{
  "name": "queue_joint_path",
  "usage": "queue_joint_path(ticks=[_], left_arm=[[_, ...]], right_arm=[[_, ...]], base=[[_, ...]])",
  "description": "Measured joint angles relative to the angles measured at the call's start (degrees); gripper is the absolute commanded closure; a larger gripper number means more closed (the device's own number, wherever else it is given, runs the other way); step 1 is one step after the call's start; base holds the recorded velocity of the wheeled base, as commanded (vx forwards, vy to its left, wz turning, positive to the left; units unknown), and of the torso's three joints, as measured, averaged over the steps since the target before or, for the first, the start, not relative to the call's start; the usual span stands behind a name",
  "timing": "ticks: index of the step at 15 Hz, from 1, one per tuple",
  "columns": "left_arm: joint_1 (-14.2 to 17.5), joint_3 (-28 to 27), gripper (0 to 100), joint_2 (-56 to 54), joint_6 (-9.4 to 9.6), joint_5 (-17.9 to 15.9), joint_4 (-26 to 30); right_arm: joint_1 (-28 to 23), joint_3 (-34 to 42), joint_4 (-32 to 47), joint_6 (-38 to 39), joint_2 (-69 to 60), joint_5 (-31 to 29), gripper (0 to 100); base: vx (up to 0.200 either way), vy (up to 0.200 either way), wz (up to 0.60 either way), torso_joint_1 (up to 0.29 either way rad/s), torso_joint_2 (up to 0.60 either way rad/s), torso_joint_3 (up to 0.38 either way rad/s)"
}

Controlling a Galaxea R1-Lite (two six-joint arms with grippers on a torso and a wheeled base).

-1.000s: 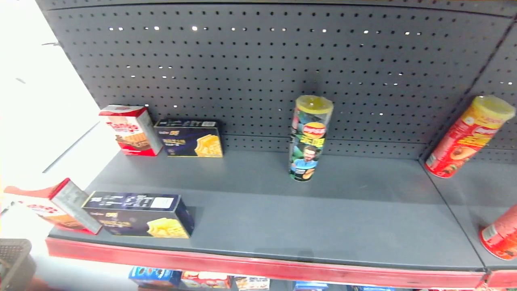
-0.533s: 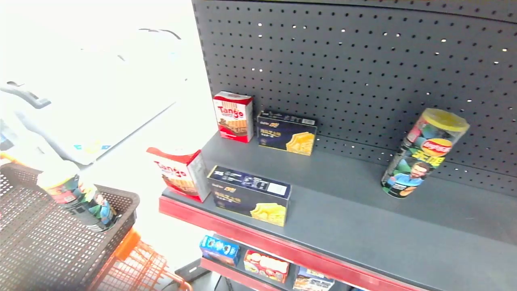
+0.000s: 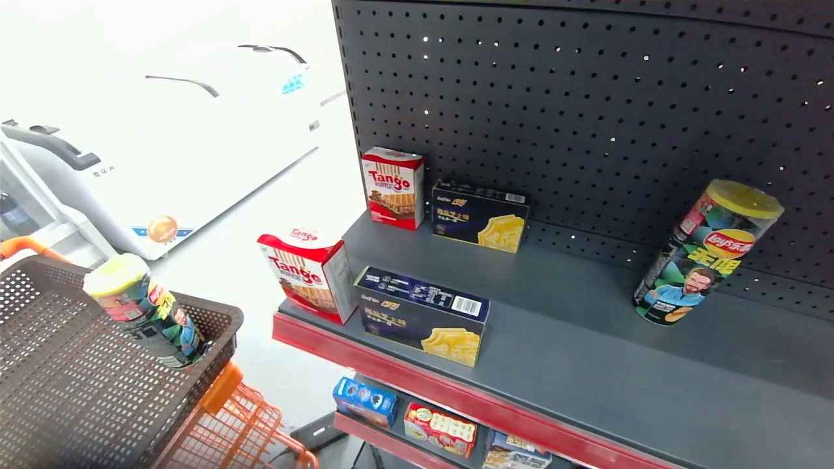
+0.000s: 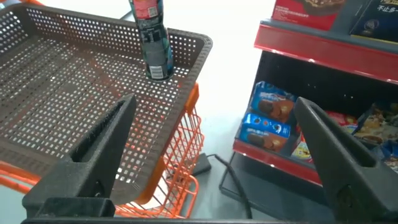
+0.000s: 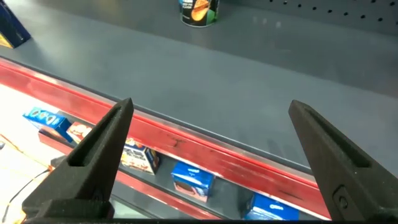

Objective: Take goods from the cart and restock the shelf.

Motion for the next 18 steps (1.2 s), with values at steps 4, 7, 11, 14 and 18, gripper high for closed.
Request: queue_joint_path(ticks=[4,7,11,14,18], left_arm=[[0.0,0.0,0,0.0,0.06,0.2,-0.1],[0.0,-4.6,0,0.7,2.32,0.3,0.7],[0.9,-14.5,0,13.8,3.85,3.6,3.2],[1.4,-19.5,0,29.4,3.99,5.0,-1.0],[5.3,-21.6,0,49.7,2.28,5.8,-13.5]], right_arm=[[0.0,0.0,-0.1,0.0,0.0,0.0,0],[0.0,0.0,-0.1,0.0,0.0,0.0,0],[0.0,0.0,-0.1,0.1,0.0,0.0,0],[0.0,0.0,-0.1,0.1,0.0,0.0,0],[0.0,0.0,-0.1,0.1,0.0,0.0,0]], base=[[0.000,0.000,0.00,0.000,0.00,0.000],[0.000,0.000,0.00,0.000,0.00,0.000],[0.000,0.000,0.00,0.000,0.00,0.000],[0.000,0.000,0.00,0.000,0.00,0.000],[0.000,0.000,0.00,0.000,0.00,0.000]])
